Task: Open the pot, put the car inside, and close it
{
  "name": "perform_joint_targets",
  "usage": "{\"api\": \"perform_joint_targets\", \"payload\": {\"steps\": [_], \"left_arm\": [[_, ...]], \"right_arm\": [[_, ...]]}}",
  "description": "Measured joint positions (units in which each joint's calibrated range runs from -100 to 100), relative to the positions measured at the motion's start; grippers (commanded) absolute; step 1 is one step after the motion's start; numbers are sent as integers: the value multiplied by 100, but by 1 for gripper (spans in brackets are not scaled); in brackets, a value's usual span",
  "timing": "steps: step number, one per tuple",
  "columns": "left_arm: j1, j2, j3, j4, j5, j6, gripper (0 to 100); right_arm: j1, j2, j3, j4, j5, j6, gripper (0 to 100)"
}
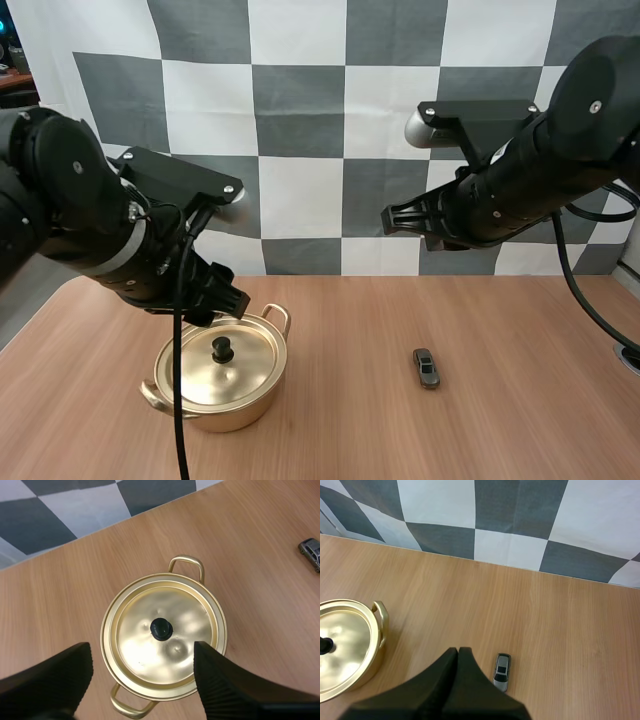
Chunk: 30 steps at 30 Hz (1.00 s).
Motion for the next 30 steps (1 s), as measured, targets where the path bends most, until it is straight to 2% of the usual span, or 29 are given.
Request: {"api": "perform_joint_targets", "payload": {"steps": [8, 15, 24, 30], "left_arm": [[0, 0, -12, -13, 0, 304, 100], [0, 15, 181, -558, -46, 295, 100], [0, 793, 1024, -388, -1236, 295, 100], [0, 1349, 1108, -388, -2119, 295, 100]], "right_arm": [[0, 0, 0, 102, 0, 0, 0], [0, 0, 0, 102, 0, 0, 0], [0, 0, 0, 102, 351, 0, 0], [0, 0, 0, 102, 643, -24, 0]]}}
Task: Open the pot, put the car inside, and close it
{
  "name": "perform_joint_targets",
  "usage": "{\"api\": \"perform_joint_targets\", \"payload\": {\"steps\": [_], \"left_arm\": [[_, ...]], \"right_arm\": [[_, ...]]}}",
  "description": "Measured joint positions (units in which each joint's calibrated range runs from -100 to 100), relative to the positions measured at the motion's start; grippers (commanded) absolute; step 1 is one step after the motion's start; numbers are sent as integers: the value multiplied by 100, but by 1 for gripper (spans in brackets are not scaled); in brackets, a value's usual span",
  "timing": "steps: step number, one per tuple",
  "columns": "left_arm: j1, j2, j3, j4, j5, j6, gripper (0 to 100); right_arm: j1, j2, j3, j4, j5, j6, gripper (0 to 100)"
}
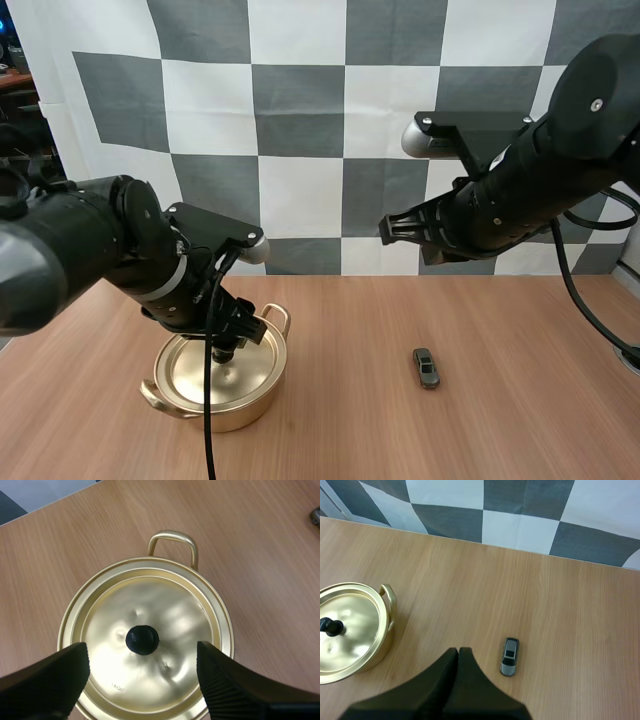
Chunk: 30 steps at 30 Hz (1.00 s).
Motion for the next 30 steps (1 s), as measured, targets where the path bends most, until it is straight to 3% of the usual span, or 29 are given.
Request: {"api": "perform_joint_targets", "payload": {"steps": [30], "left_arm": [[0, 1548, 0, 0, -731, 0, 100]], "right_arm": [[0, 0, 0, -11, -2, 0, 0]]}}
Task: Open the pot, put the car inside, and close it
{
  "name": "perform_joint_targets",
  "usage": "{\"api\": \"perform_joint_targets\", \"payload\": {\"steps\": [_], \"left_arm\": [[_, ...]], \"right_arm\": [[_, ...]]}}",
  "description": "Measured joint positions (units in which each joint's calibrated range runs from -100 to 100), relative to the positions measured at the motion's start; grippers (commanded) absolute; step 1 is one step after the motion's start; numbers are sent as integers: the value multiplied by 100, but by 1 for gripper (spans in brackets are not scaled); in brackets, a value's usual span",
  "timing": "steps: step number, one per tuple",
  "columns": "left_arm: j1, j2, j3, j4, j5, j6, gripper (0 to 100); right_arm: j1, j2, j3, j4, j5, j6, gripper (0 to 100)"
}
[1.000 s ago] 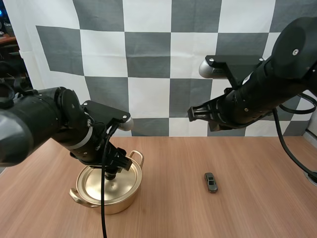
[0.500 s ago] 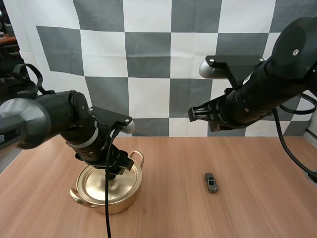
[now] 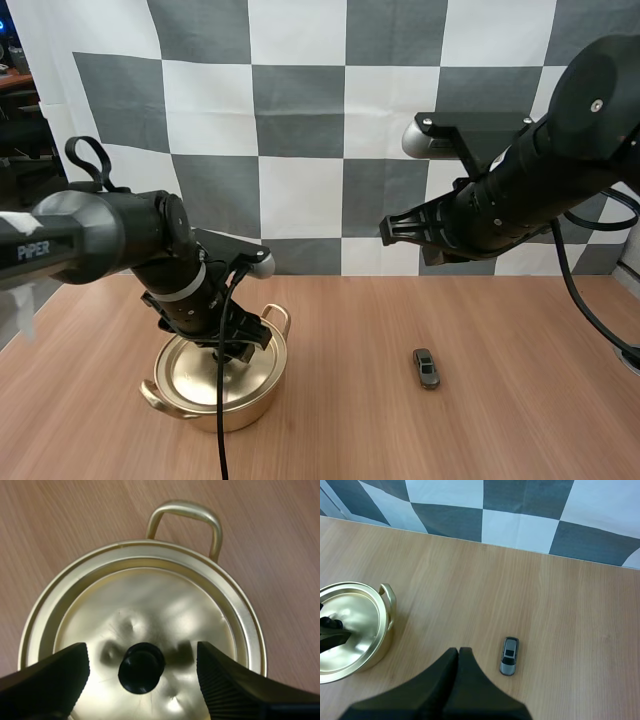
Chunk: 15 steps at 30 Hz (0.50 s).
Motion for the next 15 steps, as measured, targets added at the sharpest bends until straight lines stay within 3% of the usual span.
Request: {"api": "perform_joint_targets", "payload": {"steps": [15], "left_arm": [[0, 479, 0, -5, -23, 60, 100]], "right_arm": [[0, 0, 0, 0, 0, 0, 0]]}}
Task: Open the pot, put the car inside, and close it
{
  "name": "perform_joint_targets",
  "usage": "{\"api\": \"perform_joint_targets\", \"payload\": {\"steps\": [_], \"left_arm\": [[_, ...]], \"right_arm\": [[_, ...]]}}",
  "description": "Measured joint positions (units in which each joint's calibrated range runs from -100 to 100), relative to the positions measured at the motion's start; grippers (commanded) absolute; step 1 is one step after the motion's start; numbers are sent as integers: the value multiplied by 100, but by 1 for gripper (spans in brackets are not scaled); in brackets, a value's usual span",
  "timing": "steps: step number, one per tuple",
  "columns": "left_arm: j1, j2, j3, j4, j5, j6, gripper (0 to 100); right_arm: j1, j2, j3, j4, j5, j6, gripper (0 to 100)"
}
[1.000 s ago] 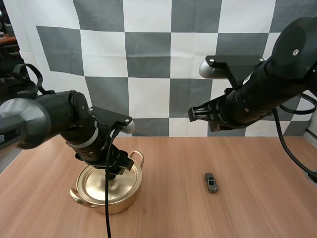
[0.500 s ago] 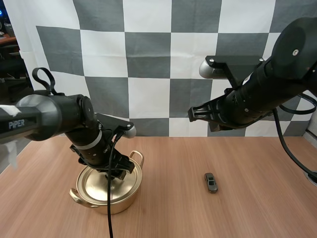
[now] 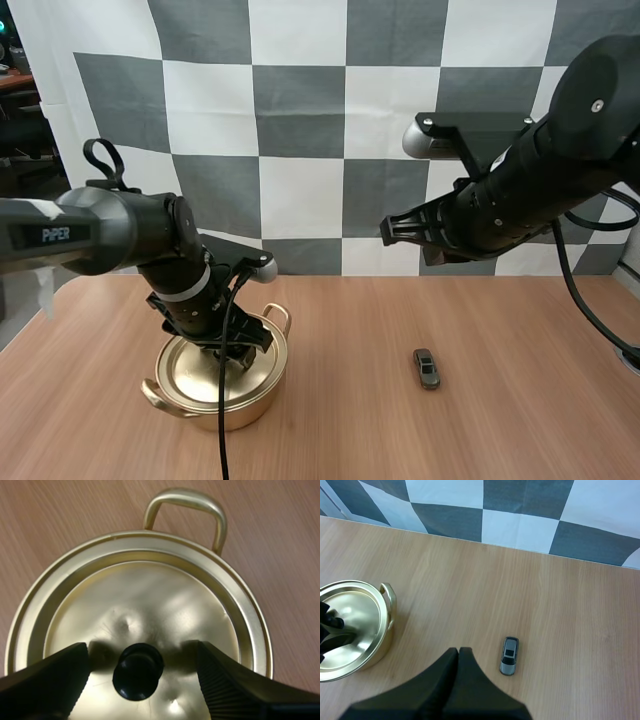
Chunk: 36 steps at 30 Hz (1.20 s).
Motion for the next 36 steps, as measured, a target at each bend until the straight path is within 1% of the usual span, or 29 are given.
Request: {"api": "perform_joint_targets", "payload": {"steps": [7, 8, 11, 13, 26, 36], "left_arm": [[0, 2, 0, 0, 0, 0, 100], [0, 13, 0, 0, 0, 0, 94], [0, 13, 0, 0, 0, 0, 33], [0, 13, 0, 0, 33, 0, 0], [0, 13, 0, 85, 299, -30, 0], [0, -194, -371, 134, 664, -30, 0]], "right_arm": [[0, 0, 0, 0, 0, 0, 0], [0, 0, 0, 0, 0, 0, 0], [0, 0, 0, 0, 0, 0, 0], [0, 0, 0, 0, 0, 0, 0], [0, 0, 0, 0, 0, 0, 0], [0, 0, 0, 0, 0, 0, 0]]}}
